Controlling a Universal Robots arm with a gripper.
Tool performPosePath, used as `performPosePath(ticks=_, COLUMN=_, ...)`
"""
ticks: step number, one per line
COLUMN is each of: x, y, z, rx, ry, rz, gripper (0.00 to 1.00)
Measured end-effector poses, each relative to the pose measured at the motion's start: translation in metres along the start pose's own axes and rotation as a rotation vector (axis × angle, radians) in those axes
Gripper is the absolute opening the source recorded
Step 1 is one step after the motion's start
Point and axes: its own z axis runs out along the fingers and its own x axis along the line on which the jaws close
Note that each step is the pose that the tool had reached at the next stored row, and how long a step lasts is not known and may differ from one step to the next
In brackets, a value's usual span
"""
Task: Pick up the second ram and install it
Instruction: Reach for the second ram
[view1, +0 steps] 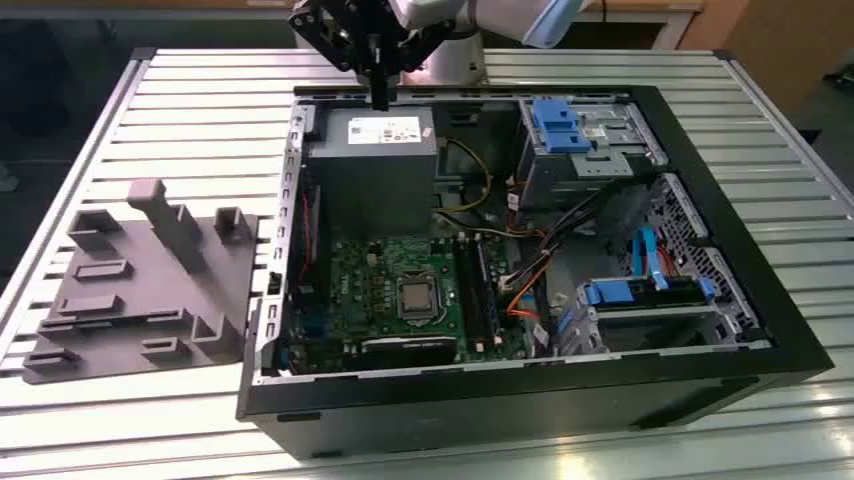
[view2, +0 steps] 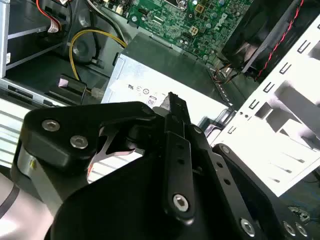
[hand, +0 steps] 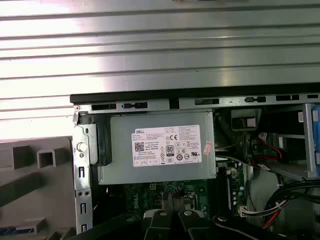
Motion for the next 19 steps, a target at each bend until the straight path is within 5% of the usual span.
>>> performPosePath(ticks=19, x=0.008, y=-0.0006, z=-0.0002, rx=0.0, ry=0.0, rz=0.0, gripper=0.11)
